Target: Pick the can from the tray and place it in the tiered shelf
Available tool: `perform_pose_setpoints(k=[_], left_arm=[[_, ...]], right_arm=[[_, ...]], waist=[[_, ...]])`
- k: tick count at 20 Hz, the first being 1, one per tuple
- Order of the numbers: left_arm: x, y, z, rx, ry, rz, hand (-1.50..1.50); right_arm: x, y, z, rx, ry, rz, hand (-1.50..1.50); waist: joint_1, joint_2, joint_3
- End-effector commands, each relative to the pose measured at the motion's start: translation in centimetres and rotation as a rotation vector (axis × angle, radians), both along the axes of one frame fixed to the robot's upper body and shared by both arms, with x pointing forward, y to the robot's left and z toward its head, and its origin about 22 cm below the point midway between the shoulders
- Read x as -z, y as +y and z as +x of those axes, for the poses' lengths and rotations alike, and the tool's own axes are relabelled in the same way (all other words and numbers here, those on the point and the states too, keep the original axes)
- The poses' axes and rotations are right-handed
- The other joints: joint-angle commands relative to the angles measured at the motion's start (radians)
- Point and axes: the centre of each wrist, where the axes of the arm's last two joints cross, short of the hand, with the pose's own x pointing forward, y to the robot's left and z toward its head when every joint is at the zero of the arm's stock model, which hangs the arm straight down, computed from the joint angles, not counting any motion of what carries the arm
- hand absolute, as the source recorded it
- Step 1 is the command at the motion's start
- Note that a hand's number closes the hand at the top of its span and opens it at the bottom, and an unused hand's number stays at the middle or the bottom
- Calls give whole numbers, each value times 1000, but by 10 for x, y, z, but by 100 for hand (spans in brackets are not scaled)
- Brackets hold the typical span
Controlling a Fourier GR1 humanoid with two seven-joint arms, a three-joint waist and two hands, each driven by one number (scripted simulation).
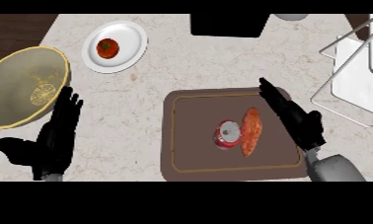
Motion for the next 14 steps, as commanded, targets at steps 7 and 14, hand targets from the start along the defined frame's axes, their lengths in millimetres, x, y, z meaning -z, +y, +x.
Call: perform_pose_setpoints(k=[7,14], left_arm=[[-8,40,4,150,7,379,0],[-24,54,23,338,-38,504,0]], right_arm=[[-43,-55,14,474,-543,-590,150],[15,69,-57,530,-901,-437,-150]], waist=[[-227,-32,-15],[-99,12,2]])
